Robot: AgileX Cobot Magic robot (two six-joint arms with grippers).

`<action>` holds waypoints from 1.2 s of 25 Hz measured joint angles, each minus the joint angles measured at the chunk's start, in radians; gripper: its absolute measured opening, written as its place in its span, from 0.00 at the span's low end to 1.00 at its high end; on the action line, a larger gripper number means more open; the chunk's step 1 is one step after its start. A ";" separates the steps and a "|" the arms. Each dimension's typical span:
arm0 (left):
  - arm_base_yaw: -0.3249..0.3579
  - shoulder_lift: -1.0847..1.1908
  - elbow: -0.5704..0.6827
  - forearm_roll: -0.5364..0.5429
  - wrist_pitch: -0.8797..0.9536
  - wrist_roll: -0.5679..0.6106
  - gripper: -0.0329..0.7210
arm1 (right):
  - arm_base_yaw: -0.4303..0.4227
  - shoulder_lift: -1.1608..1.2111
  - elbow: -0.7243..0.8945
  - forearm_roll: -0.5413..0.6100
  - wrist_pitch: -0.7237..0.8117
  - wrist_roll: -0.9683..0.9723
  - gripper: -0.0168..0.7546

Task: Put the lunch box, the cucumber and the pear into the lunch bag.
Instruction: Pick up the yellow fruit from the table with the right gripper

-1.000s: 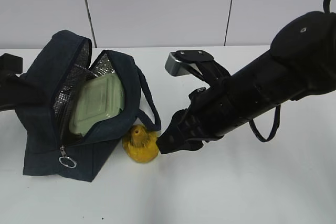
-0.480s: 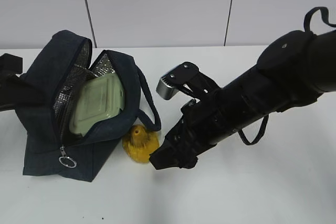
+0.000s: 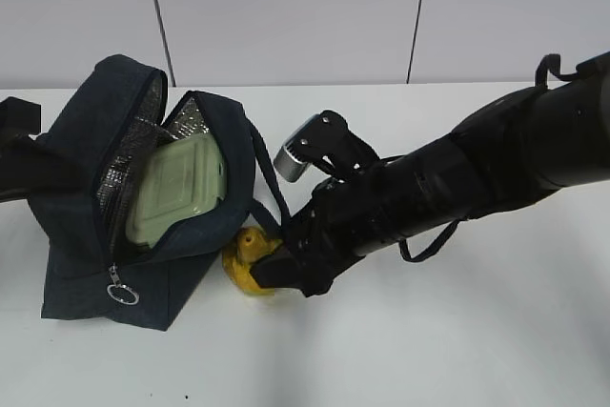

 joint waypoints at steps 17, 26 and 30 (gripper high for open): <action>0.000 0.000 0.000 0.000 0.000 0.000 0.02 | 0.000 0.004 0.000 0.246 -0.018 -0.301 0.68; 0.000 0.000 0.000 0.000 -0.001 0.000 0.02 | 0.000 -0.014 0.000 -0.036 0.012 -0.102 0.68; 0.000 0.000 0.000 0.000 -0.001 0.000 0.02 | 0.000 -0.018 0.000 -0.081 0.030 -0.057 0.68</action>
